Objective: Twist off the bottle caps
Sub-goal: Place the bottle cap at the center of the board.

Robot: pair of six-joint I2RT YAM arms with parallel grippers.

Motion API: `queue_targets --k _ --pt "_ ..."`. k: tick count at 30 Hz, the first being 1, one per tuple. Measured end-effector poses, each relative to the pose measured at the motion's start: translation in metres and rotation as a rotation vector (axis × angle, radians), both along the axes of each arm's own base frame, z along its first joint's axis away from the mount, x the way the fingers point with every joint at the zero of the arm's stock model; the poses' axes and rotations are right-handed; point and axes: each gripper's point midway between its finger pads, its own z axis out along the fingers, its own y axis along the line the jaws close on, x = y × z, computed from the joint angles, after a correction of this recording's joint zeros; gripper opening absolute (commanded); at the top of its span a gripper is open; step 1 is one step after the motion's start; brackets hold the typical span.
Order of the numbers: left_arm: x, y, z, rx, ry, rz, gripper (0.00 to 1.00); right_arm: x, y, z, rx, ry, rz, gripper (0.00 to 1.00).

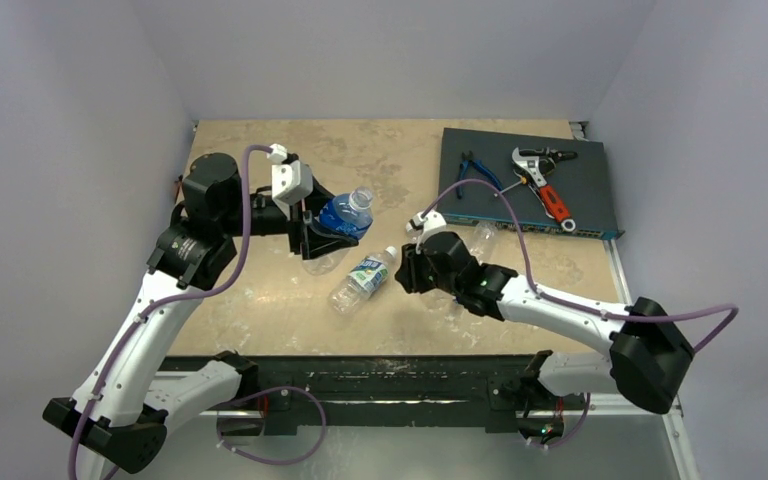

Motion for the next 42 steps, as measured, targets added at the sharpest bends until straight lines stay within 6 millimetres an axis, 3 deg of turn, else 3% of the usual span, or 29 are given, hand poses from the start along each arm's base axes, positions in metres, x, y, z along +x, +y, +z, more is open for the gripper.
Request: queue_targets --k 6,14,19,26,34,42 --pt "0.001 0.0 0.0 0.001 -0.002 0.005 0.04 -0.002 0.005 -0.024 0.004 -0.015 -0.03 0.0" --pt "0.003 0.003 -0.009 0.035 -0.016 0.015 0.02 -0.015 0.02 -0.072 -0.083 -0.02 -0.029 0.0" --pt "0.003 0.004 -0.015 0.055 -0.011 0.021 0.01 -0.017 0.019 -0.083 -0.101 -0.036 -0.066 0.02" --pt "0.002 0.007 -0.015 0.062 -0.024 0.033 0.01 -0.026 0.011 -0.101 -0.122 -0.034 -0.12 0.23" --pt "0.004 0.007 -0.016 0.063 -0.022 0.038 0.02 -0.035 0.021 -0.101 -0.088 -0.043 -0.148 0.55" --pt "0.004 0.006 -0.013 0.053 -0.023 0.04 0.02 -0.039 0.014 -0.094 -0.102 -0.039 -0.154 0.69"
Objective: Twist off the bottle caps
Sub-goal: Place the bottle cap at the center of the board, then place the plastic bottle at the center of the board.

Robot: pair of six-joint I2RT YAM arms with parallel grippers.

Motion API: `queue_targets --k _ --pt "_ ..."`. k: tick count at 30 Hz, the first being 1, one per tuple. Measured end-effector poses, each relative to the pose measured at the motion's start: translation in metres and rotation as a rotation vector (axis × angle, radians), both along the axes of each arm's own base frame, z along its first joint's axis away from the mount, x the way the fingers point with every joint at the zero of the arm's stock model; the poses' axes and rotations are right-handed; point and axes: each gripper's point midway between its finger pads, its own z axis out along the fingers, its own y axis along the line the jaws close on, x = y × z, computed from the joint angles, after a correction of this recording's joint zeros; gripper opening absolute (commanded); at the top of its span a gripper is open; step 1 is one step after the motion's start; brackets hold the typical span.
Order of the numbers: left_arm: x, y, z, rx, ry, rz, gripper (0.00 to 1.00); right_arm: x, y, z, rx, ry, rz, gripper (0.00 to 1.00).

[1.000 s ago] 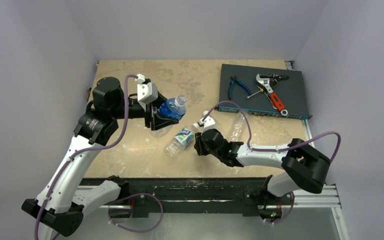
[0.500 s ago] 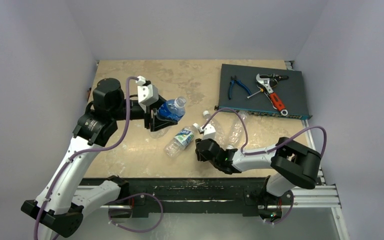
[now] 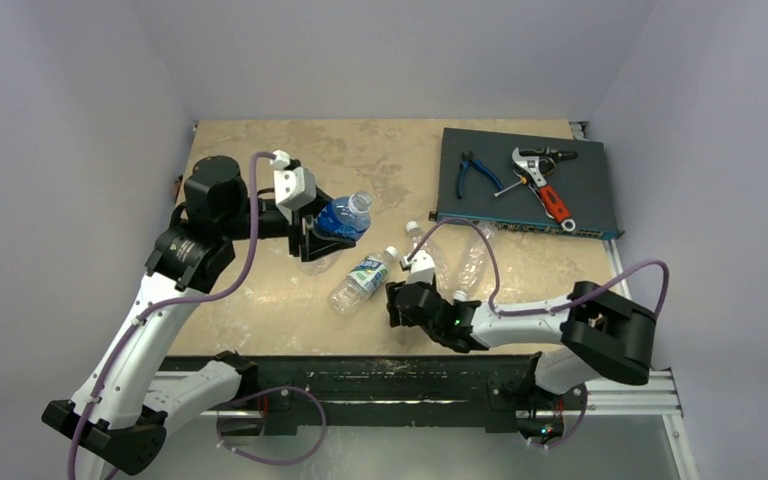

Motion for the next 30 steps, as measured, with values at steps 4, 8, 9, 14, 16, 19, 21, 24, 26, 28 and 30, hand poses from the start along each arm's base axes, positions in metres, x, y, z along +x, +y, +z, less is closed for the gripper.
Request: queue_targets --k 4,8,9,14,16,19,21,24,26,28,30 --pt "0.0 0.0 0.002 -0.007 0.002 0.002 0.02 -0.001 -0.003 0.031 0.01 -0.033 0.03 0.85" --pt "0.002 -0.001 0.002 -0.016 0.001 0.01 0.02 0.001 0.015 0.13 0.162 -0.16 0.128 0.96" --pt "0.003 -0.001 0.001 -0.016 0.005 0.011 0.02 0.001 0.021 0.167 0.223 -0.207 0.164 0.96" --pt "0.005 -0.002 -0.006 -0.015 0.029 0.022 0.02 -0.02 0.03 0.354 0.51 -0.456 0.351 0.99" --pt "0.006 -0.002 -0.008 -0.016 0.04 0.023 0.02 -0.031 0.03 0.399 0.569 -0.521 0.416 0.99" --pt "0.006 -0.002 -0.007 -0.022 0.042 0.027 0.02 -0.043 0.032 0.433 0.61 -0.574 0.492 0.99" --pt "0.005 -0.002 -0.004 -0.027 0.033 0.027 0.02 -0.047 0.037 0.437 0.612 -0.581 0.532 0.97" --pt "0.002 -0.001 0.001 -0.038 0.022 0.027 0.03 -0.046 0.052 0.43 0.592 -0.563 0.567 0.92" --pt "0.001 0.0 0.002 -0.043 0.022 0.029 0.03 -0.041 0.065 0.415 0.56 -0.535 0.578 0.85" --pt "-0.001 0.0 0.003 -0.045 0.024 0.029 0.03 -0.035 0.074 0.403 0.533 -0.516 0.577 0.75" --pt "-0.001 0.0 0.005 -0.05 0.019 0.028 0.03 -0.031 0.08 0.394 0.518 -0.499 0.575 0.67"
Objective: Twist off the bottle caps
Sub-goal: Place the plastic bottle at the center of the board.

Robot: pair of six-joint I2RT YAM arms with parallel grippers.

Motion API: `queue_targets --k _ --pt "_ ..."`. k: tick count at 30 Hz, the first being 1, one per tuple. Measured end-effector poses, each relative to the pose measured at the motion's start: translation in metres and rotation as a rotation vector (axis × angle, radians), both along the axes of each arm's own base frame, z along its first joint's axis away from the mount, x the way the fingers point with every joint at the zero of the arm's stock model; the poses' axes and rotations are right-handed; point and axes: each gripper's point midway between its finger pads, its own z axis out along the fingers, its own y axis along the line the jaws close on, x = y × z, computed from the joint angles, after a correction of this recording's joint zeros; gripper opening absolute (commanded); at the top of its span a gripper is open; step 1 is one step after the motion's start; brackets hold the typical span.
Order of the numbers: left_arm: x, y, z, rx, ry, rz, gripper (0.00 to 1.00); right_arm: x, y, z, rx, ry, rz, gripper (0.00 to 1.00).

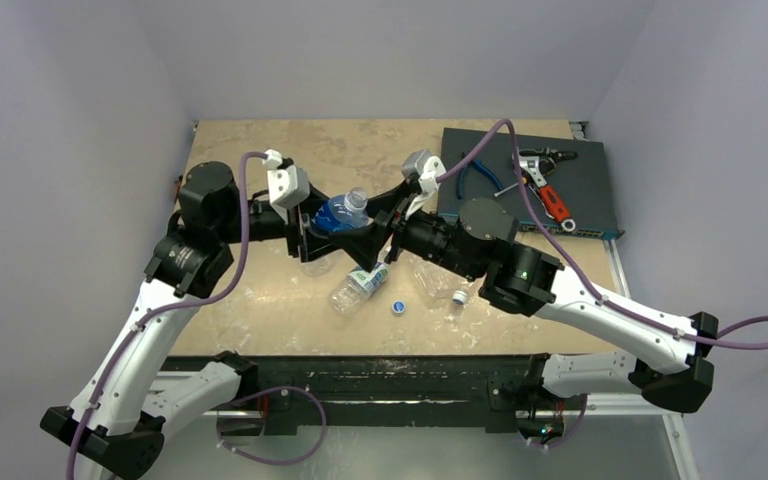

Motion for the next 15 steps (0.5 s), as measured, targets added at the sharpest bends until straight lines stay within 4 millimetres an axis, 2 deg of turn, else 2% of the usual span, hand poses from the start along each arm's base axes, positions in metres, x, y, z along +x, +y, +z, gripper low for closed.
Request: queue_targets --k 11,13,14,15 --pt "-0.002 0.0 0.01 -0.026 -0.032 -0.004 0.07 0.005 -0.002 0.008 0.028 -0.011 -0.025 0.42" --pt "-0.002 0.0 0.01 -0.028 -0.034 -0.004 0.18 0.006 -0.002 0.008 0.031 -0.012 -0.029 0.34" --pt "-0.001 0.0 0.011 -0.029 -0.035 -0.005 0.33 0.006 -0.002 0.009 0.032 -0.013 -0.032 0.31" --pt "-0.001 -0.001 0.011 -0.029 -0.036 -0.005 0.57 0.007 -0.002 0.009 0.032 -0.014 -0.034 0.28"
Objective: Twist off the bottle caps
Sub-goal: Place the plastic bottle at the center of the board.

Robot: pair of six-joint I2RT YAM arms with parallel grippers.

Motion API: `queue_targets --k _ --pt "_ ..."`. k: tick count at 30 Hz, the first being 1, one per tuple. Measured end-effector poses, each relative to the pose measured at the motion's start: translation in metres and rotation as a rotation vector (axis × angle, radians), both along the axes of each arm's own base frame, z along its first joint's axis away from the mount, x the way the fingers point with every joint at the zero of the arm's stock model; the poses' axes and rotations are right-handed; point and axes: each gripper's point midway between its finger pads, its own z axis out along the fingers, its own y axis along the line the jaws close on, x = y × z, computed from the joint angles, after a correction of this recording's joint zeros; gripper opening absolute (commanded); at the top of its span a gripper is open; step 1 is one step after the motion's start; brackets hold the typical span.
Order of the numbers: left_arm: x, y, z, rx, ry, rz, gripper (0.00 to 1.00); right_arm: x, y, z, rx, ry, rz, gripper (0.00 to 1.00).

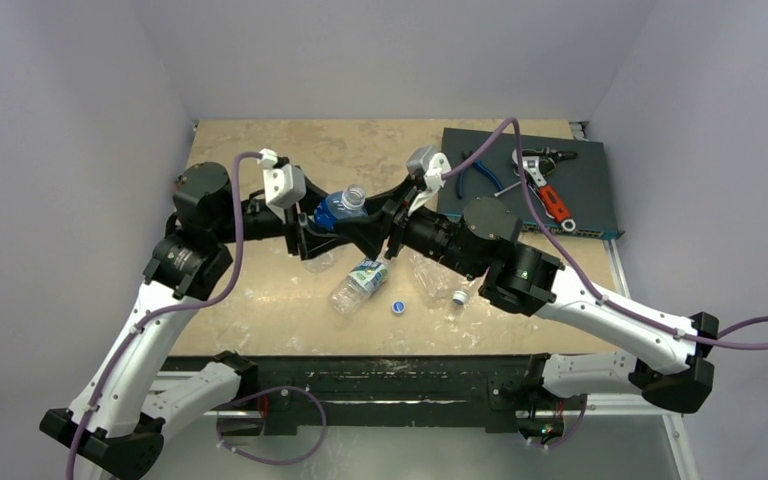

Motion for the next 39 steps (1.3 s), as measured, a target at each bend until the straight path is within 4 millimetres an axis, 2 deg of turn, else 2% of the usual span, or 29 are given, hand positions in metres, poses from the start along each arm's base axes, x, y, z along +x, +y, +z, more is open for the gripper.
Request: queue_targets --k 1,2,4,7,12,15,17,22,26,32,36,39 --pt "0.0 0.0 0.0 0.001 0.001 0.0 0.74 0.0 0.0 0.0 -0.001 0.0 -0.002 0.27" --pt "0.001 0.0 -0.001 0.001 0.004 0.0 0.84 0.001 0.0 -0.001 -0.002 0.001 -0.003 0.26" --pt "0.0 -0.001 -0.002 0.003 0.014 -0.006 0.93 0.004 0.003 -0.003 -0.011 -0.009 -0.013 0.27" --pt "0.003 0.0 -0.009 0.019 0.051 0.018 0.99 0.015 0.008 -0.011 -0.037 -0.022 -0.042 0.27" --pt "0.025 0.009 -0.023 0.068 0.102 0.153 1.0 0.038 0.009 -0.026 -0.077 -0.03 -0.086 0.27" --pt "0.043 0.019 -0.025 0.104 0.116 0.274 1.0 0.058 0.002 -0.033 -0.094 -0.04 -0.135 0.27" --pt "0.054 0.03 -0.025 0.131 0.119 0.372 1.0 0.078 -0.006 -0.041 -0.123 -0.057 -0.207 0.27" --pt "0.069 0.057 -0.018 0.168 0.084 0.554 1.0 0.133 -0.022 -0.085 -0.246 -0.053 -0.395 0.26" --pt "0.078 0.076 -0.015 0.176 0.061 0.675 1.0 0.164 -0.026 -0.135 -0.356 -0.016 -0.471 0.26" --pt "0.081 0.084 -0.017 0.187 0.067 0.724 1.0 0.199 -0.027 -0.184 -0.43 0.021 -0.547 0.23" --pt "0.081 0.084 -0.024 0.205 0.088 0.724 1.0 0.213 -0.028 -0.203 -0.448 0.027 -0.597 0.18" --pt "0.081 0.084 -0.027 0.209 0.093 0.723 1.0 0.222 -0.027 -0.214 -0.448 0.022 -0.631 0.19"
